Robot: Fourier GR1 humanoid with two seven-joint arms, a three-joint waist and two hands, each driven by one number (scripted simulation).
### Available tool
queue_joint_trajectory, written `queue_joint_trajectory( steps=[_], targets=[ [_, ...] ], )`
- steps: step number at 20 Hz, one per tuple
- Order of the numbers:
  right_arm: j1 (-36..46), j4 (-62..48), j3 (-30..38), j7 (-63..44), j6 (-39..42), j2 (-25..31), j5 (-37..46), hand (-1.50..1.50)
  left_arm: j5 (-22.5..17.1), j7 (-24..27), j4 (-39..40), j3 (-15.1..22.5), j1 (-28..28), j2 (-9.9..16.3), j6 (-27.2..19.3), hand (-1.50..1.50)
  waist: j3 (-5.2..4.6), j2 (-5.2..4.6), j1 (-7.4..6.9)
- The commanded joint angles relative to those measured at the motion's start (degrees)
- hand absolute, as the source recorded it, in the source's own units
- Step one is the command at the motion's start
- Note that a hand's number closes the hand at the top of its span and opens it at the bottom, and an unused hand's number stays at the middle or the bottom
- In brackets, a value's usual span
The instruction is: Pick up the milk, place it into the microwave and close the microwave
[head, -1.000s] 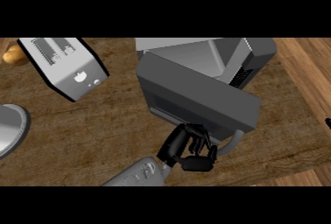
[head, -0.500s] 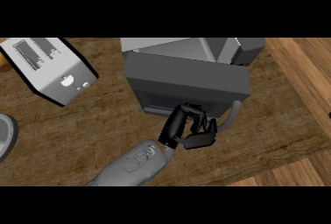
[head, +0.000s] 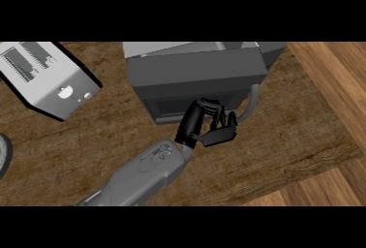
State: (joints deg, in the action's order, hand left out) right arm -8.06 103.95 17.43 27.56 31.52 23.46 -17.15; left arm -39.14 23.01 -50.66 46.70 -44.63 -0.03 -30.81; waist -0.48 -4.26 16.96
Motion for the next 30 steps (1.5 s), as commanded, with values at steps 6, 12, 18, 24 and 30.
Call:
queue_joint_trajectory(
  steps=[6, 12, 18, 24, 30],
  targets=[
    [1.6, -1.3, 1.7, -2.4, 1.1, 2.4, -3.5, -1.5, -5.8, 4.8, 4.2, -4.1, -5.9, 0.0, 1.0, 1.5, 0.09, -0.56, 1.04],
    [4.3, -2.1, 3.4, -3.4, 0.8, 4.3, -5.2, -1.5, -8.3, 6.9, 6.5, -3.9, -7.4, 0.0, 2.5, 1.5, 0.1, -0.88, 1.05],
    [6.0, -3.3, 4.8, -4.3, 1.1, 6.6, -5.8, -1.5, -10.6, 8.8, 8.5, -3.5, -8.3, 0.0, 3.1, 1.5, 0.16, -1.08, 0.99],
    [7.9, -5.1, 6.7, -5.2, 0.9, 8.6, -7.1, -1.5, -12.4, 10.3, 10.2, -3.2, -9.8, 0.0, 3.1, 1.5, 0.24, -1.3, 1.56],
    [9.8, -6.7, 7.5, -5.4, 1.2, 10.3, -7.4, -1.5, -14.6, 11.4, 10.8, -2.6, -11.1, 0.0, 3.3, 1.5, 0.33, -1.52, 1.58]
  ],
)
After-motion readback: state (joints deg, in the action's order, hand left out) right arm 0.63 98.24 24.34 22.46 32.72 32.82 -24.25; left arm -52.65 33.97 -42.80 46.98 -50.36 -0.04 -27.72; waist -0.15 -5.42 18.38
